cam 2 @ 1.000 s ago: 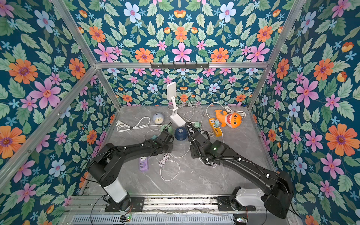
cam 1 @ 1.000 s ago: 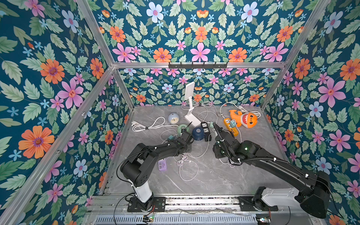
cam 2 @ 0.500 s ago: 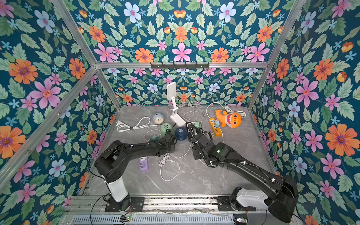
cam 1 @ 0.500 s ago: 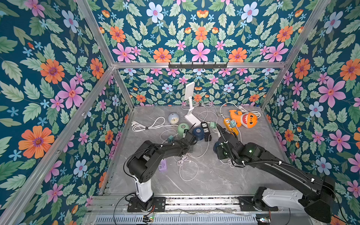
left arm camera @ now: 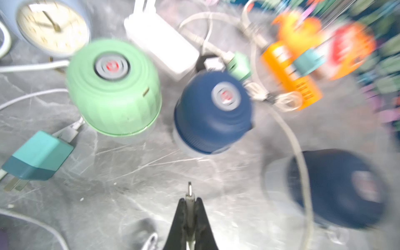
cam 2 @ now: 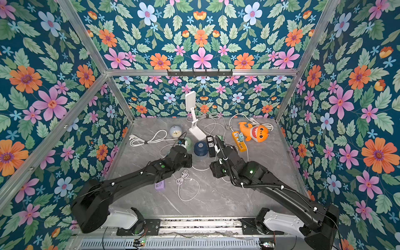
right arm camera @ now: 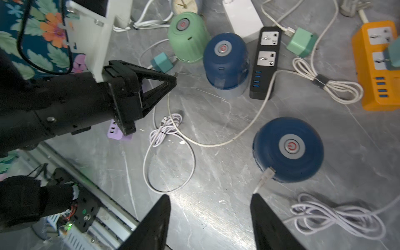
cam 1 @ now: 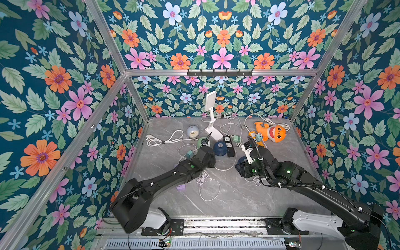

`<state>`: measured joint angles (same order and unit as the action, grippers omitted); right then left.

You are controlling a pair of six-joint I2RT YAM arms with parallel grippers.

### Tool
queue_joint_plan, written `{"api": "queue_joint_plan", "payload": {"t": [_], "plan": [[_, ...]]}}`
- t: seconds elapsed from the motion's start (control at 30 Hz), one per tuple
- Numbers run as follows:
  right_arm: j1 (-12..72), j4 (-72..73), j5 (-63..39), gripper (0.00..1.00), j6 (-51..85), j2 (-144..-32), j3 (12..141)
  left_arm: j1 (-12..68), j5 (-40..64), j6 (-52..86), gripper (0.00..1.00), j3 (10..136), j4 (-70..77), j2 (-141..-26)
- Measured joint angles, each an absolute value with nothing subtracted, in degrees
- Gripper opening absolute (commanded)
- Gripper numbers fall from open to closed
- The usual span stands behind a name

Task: Charge the cordless meat grinders
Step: Pick up the charging cable from the center of the board.

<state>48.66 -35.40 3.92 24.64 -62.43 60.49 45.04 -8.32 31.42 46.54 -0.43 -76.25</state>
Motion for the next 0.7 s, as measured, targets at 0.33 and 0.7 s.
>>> {"api": "queue_joint_plan", "payload": {"t": [0.33, 0.7], "plan": [[46.5, -29.3, -4.8, 0.61, 17.2, -68.5, 67.3, 45.1, 1.5, 34.5, 0.00, 43.1, 11.7, -63.3], [46.5, -27.4, -10.9, 0.51, 14.3, -78.1, 75.2, 45.1, 6.9, 38.8, 0.00, 43.8, 15.7, -61.7]]}}
